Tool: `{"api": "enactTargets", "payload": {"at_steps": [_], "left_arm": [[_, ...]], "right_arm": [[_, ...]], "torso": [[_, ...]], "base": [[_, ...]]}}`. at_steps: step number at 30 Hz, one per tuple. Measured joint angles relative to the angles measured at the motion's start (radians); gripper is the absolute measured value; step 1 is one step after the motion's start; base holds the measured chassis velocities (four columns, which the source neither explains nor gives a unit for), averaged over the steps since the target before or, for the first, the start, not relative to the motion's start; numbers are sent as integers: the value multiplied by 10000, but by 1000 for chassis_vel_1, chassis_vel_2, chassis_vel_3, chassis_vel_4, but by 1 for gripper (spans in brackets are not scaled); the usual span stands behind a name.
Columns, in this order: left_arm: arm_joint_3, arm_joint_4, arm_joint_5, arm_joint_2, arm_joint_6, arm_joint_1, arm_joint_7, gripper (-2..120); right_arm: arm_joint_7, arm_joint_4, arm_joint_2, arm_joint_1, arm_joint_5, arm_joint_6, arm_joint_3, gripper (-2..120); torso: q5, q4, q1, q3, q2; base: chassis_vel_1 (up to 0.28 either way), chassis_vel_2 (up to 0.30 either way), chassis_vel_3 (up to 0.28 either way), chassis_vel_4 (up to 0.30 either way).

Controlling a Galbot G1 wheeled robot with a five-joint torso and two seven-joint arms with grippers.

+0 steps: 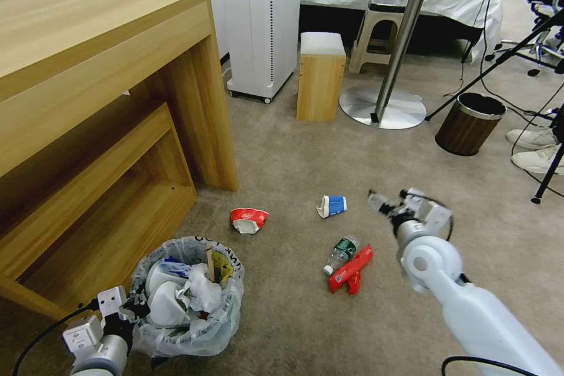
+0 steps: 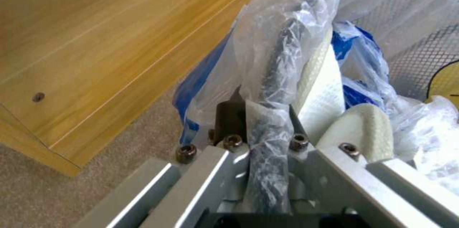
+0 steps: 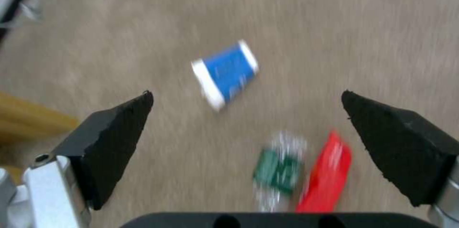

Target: Pick up the trash bin and place the garbage on the floor into it.

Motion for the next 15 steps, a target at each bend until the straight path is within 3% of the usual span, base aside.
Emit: {"api": "enactTargets", "payload": {"at_steps": [8, 15], "left_arm": [[-1, 141, 69, -77, -12, -95, -1, 1], [-1, 192, 91, -114, -12, -167, -11, 1]], "right_arm": [[827, -1644, 1024, 61, 328, -620, -260, 100], [798, -2840, 1540, 143, 140, -734, -493, 100]], "torso": [[2, -1, 0, 0, 0], [1, -2, 0, 0, -1]], "base": [[0, 0, 0, 0], [0, 0, 0, 0]]}}
